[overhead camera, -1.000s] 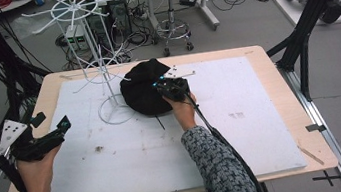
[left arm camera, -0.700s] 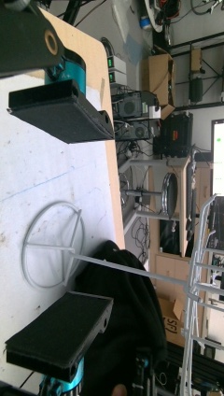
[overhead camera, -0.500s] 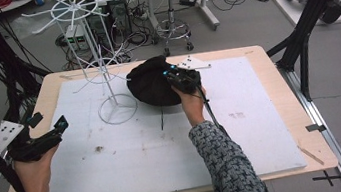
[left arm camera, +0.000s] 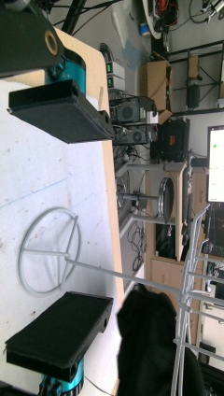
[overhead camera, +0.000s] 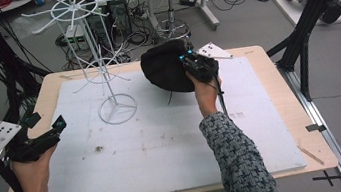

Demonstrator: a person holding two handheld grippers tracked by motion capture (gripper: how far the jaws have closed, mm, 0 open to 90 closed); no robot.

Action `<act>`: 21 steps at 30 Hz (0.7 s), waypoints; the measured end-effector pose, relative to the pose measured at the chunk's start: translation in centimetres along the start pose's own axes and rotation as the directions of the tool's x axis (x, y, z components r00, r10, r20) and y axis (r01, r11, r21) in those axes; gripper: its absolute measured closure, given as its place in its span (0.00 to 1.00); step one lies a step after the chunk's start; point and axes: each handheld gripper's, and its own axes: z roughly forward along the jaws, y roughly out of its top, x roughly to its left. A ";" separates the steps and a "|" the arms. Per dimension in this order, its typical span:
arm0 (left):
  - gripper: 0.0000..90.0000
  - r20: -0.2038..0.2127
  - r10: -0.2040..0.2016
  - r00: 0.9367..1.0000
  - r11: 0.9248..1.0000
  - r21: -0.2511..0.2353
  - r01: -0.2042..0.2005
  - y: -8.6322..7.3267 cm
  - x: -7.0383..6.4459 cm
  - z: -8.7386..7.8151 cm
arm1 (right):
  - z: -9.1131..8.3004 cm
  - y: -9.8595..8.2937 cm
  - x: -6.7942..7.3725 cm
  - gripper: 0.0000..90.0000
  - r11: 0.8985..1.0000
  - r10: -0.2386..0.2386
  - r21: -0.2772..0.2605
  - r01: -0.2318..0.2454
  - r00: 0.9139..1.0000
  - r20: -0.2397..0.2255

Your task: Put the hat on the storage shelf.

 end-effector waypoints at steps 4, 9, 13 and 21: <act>0.19 0.001 0.001 1.000 1.000 0.003 -0.001 0.0 0.0 0.0 | -0.6 1.0 -0.9 0.93 1.000 0.018 -0.021 -0.018 0.999 0.027; 0.19 -0.001 -0.004 1.000 1.000 0.000 0.004 -0.1 0.1 0.0 | -1.0 2.6 -1.3 0.93 0.998 0.002 -0.058 0.000 0.999 0.040; 0.19 0.003 -0.003 1.000 1.000 0.000 0.003 -0.1 0.0 0.1 | -1.4 4.0 -1.6 0.93 0.997 0.020 -0.081 -0.016 0.999 0.042; 0.19 0.002 -0.002 1.000 1.000 0.000 0.002 0.0 0.1 0.0 | -1.9 7.5 -1.8 0.93 0.992 -0.009 -0.127 0.016 0.998 0.056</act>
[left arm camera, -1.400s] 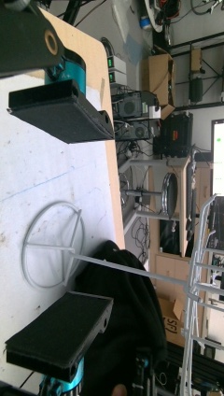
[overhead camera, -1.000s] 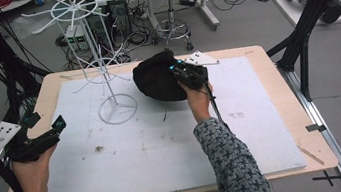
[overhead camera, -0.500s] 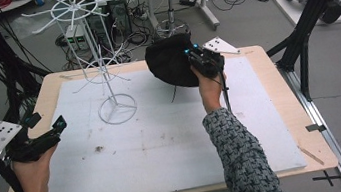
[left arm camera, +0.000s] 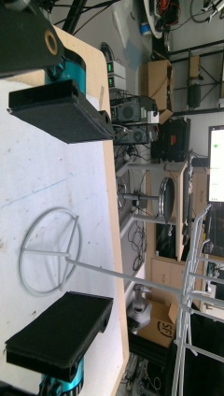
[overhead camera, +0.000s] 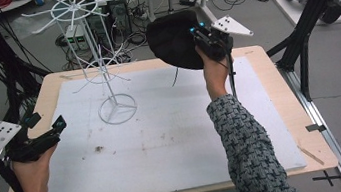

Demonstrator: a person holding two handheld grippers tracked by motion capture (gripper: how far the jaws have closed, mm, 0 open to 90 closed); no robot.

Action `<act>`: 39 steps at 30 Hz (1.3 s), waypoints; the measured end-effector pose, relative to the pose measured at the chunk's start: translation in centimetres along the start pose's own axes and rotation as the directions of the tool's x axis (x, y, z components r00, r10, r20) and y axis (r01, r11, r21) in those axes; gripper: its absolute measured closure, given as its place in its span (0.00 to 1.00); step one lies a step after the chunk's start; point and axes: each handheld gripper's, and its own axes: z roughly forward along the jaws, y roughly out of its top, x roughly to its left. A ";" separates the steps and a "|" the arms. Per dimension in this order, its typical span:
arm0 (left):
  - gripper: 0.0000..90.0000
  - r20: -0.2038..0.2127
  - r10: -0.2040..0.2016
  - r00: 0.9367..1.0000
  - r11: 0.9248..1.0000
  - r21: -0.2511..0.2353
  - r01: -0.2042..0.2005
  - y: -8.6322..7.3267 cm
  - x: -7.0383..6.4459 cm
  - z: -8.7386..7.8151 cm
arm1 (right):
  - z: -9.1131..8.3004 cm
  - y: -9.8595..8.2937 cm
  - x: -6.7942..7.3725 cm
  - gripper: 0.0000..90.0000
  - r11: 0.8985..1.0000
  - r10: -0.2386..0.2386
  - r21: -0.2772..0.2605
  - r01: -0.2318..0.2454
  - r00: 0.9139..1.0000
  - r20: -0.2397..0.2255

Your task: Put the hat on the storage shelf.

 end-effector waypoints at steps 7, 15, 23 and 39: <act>0.19 0.004 -0.002 1.000 1.000 0.002 0.002 0.0 -0.1 0.1 | 0.1 2.9 -0.1 0.93 0.999 -0.022 -0.037 0.022 1.000 -0.001; 0.19 0.003 -0.003 1.000 1.000 -0.001 0.003 -0.1 0.0 0.1 | 0.2 6.0 0.3 0.93 0.996 -0.018 -0.083 0.019 1.000 0.001; 0.19 0.005 -0.005 1.000 1.000 -0.002 0.005 0.0 -0.1 0.1 | -0.1 9.8 1.1 0.93 0.990 -0.032 -0.135 0.032 0.999 0.005; 0.19 0.006 -0.005 1.000 1.000 -0.004 0.005 0.0 -0.1 0.0 | -1.1 15.8 4.2 0.92 0.976 -0.041 -0.216 0.038 0.999 -0.012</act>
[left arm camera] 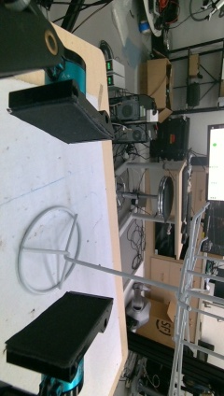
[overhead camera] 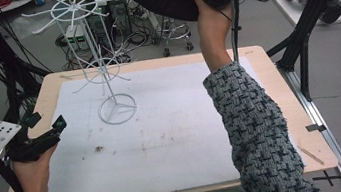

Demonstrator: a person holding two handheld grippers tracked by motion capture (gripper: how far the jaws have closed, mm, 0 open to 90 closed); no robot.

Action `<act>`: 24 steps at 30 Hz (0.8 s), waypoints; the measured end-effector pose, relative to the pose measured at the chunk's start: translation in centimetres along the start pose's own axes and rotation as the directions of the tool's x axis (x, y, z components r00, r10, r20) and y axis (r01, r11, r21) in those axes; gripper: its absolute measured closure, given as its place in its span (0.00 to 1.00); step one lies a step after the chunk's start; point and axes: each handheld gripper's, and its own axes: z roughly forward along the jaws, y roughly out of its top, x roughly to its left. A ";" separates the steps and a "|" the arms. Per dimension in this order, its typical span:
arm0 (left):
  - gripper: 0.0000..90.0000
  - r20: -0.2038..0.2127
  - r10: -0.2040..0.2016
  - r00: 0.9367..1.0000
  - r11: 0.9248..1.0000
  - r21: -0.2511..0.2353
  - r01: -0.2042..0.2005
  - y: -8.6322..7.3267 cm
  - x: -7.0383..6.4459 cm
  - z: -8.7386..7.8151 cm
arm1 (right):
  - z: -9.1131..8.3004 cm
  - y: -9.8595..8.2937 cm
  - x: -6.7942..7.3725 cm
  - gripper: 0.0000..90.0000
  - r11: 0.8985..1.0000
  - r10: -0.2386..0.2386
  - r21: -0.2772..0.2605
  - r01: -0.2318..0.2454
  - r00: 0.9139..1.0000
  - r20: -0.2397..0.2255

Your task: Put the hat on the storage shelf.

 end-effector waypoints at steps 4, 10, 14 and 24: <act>0.19 0.001 0.002 1.000 1.000 -0.003 -0.002 0.0 -0.1 0.0 | -0.1 1.1 0.9 0.92 1.000 -0.003 -0.024 0.002 1.000 -0.021; 0.19 0.001 0.001 1.000 1.000 -0.004 -0.001 0.1 0.1 -0.1 | -0.1 2.2 2.1 0.92 0.999 0.008 -0.052 -0.011 0.999 -0.053; 0.19 0.001 -0.001 1.000 1.000 -0.004 0.001 0.1 0.1 -0.1 | -0.1 2.4 3.0 0.92 0.998 0.012 -0.063 -0.017 0.997 -0.079; 0.19 0.000 -0.002 1.000 1.000 -0.008 0.002 0.2 0.1 -0.2 | -0.1 2.2 5.1 0.91 0.997 0.024 -0.065 -0.035 0.987 -0.156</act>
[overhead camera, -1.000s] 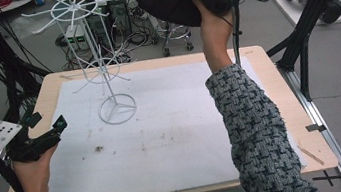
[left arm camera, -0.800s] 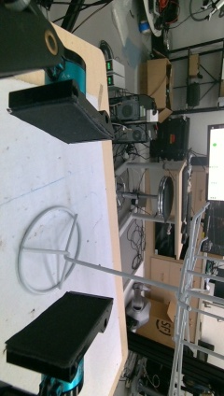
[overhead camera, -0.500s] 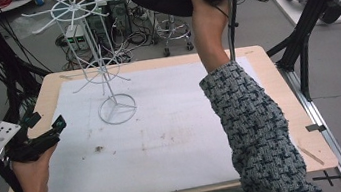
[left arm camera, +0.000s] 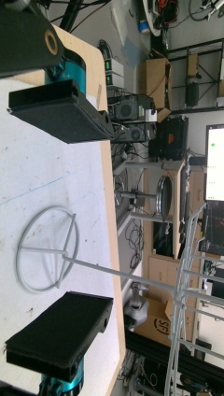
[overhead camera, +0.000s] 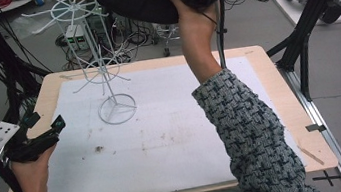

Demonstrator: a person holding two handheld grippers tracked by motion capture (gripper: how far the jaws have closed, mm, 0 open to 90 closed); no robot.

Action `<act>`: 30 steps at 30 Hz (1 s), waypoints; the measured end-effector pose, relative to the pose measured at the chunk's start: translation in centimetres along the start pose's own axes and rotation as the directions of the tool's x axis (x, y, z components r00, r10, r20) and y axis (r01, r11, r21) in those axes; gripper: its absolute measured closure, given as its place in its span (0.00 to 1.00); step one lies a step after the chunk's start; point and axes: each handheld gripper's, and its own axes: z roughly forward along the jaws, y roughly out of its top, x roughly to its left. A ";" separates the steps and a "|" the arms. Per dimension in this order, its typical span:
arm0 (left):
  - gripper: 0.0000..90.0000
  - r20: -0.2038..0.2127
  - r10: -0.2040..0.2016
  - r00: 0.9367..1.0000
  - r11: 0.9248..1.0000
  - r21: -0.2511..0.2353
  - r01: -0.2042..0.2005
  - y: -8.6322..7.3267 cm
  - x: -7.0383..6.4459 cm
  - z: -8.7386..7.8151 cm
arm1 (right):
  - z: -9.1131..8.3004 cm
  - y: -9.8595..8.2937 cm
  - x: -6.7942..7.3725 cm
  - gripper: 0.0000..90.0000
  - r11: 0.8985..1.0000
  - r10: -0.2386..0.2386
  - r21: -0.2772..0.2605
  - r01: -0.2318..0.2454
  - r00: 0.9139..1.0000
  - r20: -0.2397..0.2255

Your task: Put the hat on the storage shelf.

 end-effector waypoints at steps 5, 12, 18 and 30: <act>0.19 0.002 0.000 1.000 1.000 -0.001 0.000 0.1 0.0 0.0 | 0.1 -0.6 0.6 0.91 1.000 -0.002 0.018 0.002 1.000 -0.019; 0.19 0.003 0.002 1.000 1.000 0.001 -0.002 0.0 -0.1 0.0 | 0.0 -2.2 1.1 0.89 0.999 0.002 0.044 0.000 0.999 -0.038; 0.19 0.000 0.000 1.000 1.000 -0.002 0.000 0.0 -0.1 0.1 | -0.3 -3.8 0.8 0.88 0.998 0.015 0.062 -0.012 0.999 -0.041; 0.19 0.003 0.001 1.000 1.000 0.001 -0.001 -0.1 -0.2 0.1 | -0.8 -6.2 0.4 0.85 0.993 0.037 0.112 -0.030 0.997 -0.065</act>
